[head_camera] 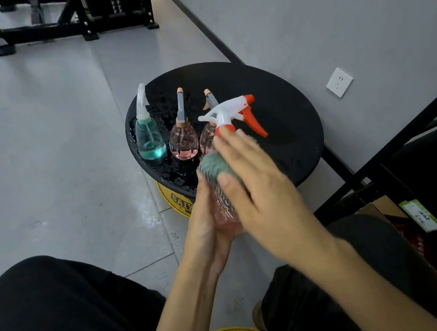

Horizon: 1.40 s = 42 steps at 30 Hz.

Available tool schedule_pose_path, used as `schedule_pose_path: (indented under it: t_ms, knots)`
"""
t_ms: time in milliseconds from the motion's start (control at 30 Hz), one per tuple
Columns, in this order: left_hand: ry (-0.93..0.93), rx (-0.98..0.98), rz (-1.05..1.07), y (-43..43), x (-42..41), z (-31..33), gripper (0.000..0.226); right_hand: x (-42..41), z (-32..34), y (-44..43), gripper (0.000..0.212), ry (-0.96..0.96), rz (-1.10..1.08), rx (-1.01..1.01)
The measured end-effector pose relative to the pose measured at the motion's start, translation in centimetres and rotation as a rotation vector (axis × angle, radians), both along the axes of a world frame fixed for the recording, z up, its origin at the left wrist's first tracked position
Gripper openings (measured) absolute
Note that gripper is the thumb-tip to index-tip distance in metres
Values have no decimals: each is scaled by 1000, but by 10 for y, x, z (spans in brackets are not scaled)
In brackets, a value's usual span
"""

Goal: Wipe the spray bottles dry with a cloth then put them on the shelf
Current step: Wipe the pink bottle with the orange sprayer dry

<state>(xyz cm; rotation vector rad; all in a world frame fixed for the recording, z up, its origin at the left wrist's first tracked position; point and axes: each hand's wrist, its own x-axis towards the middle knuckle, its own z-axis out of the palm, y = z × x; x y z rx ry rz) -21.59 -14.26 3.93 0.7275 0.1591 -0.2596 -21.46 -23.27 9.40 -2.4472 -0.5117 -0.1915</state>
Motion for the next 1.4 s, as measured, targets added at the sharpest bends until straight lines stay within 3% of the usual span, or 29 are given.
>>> schedule_pose_path:
  t_ms: [167,400,600,767,933,1033,1167,1300,1400]
  knots:
    - [-54,9,54,-1,-4,0,33,-13,-7,4,52,-46,19,-43]
    - [5,129,-58,-1,-2,8,52,33,15,-4,47,80,-72,109]
    - [-4,-5,60,4,-3,7,53,-18,0,4,52,-29,33,-21]
    - [-56,67,-5,2,-4,9,39,-5,7,2,49,-38,10,-28]
    - [-30,136,-83,-2,-4,12,62,29,24,-4,49,18,-84,-92]
    - [-29,109,-20,-3,-5,10,52,10,22,1,52,23,-79,-189]
    - [-89,87,137,-6,-9,6,21,-25,11,15,62,-13,-48,-253]
    - [-36,-5,35,-5,-7,7,39,-3,15,15,54,3,-68,-164]
    - [17,91,-32,-3,-5,10,55,22,23,7,49,48,-73,-86]
